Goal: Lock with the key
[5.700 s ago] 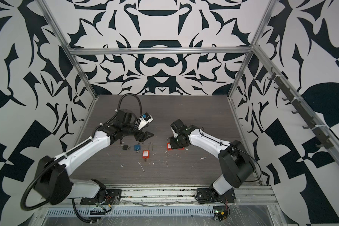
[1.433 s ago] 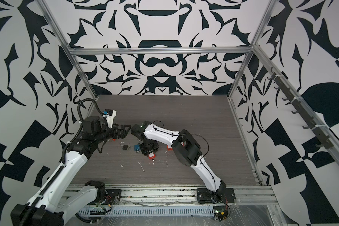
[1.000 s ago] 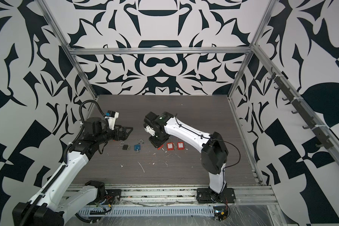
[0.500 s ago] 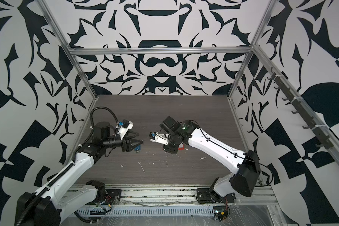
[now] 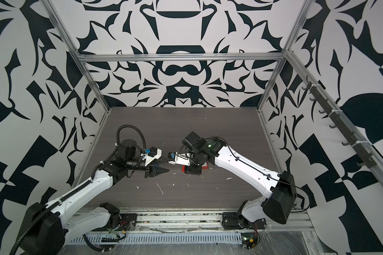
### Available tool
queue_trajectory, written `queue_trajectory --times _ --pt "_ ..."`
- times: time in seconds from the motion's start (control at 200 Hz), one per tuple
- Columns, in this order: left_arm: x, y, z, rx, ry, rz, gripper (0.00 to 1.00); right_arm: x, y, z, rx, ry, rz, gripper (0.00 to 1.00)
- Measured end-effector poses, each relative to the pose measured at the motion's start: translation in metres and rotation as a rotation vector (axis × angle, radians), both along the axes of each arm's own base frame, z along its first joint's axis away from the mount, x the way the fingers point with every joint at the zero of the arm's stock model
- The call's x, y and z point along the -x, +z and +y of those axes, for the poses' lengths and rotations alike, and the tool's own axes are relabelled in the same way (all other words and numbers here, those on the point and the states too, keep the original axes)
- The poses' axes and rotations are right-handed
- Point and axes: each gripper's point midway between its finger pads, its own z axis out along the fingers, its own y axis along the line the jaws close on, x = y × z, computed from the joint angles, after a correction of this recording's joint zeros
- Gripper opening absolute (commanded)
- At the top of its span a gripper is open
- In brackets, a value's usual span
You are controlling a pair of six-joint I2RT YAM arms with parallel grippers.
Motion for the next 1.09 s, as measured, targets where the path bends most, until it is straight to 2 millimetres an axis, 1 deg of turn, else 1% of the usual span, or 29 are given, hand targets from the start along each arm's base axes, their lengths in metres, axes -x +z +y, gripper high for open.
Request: queue_trajectory --times 0.185,0.4,0.495,0.54,0.655,0.695,0.81,0.87,0.895,0.91,0.98,1.095 --pt "-0.003 -0.001 -0.009 0.002 -0.005 -0.038 0.41 0.004 0.0 0.003 -0.004 0.021 0.002 0.24" --pt "-0.005 -0.003 -0.014 0.001 -0.009 -0.052 0.26 0.006 0.001 0.005 -0.009 0.034 0.005 0.23" --pt "-0.005 -0.003 -0.015 0.001 -0.01 -0.053 0.16 0.007 0.0 0.005 -0.008 0.035 0.005 0.23" --pt "-0.005 -0.003 -0.015 0.002 -0.01 -0.051 0.11 0.007 0.0 0.005 -0.008 0.036 0.004 0.24" --pt "-0.005 0.0 -0.016 0.009 -0.014 -0.05 0.0 0.006 0.0 0.004 -0.006 0.035 0.005 0.28" --pt "-0.005 0.001 -0.016 0.011 -0.017 -0.048 0.0 0.006 0.0 0.004 -0.004 0.034 0.004 0.33" --pt "-0.004 -0.001 -0.017 0.011 -0.026 -0.022 0.0 0.006 -0.001 0.004 0.0 0.031 0.005 0.54" --pt "-0.003 0.0 -0.018 0.015 -0.03 -0.007 0.0 0.005 -0.001 0.004 -0.001 0.033 0.0 0.72" --pt "-0.002 0.0 -0.018 0.017 -0.032 0.0 0.0 0.005 0.0 0.005 -0.004 0.032 0.0 0.74" --pt "-0.002 0.0 -0.018 0.018 -0.033 0.002 0.0 0.005 0.0 0.005 -0.004 0.028 -0.001 0.78" --pt "-0.002 0.003 -0.019 0.028 -0.03 0.009 0.0 0.003 0.003 0.007 -0.019 0.028 -0.013 0.81" --pt "-0.001 0.008 -0.02 0.052 -0.035 0.012 0.0 0.005 0.009 0.004 -0.045 0.033 -0.046 0.8"
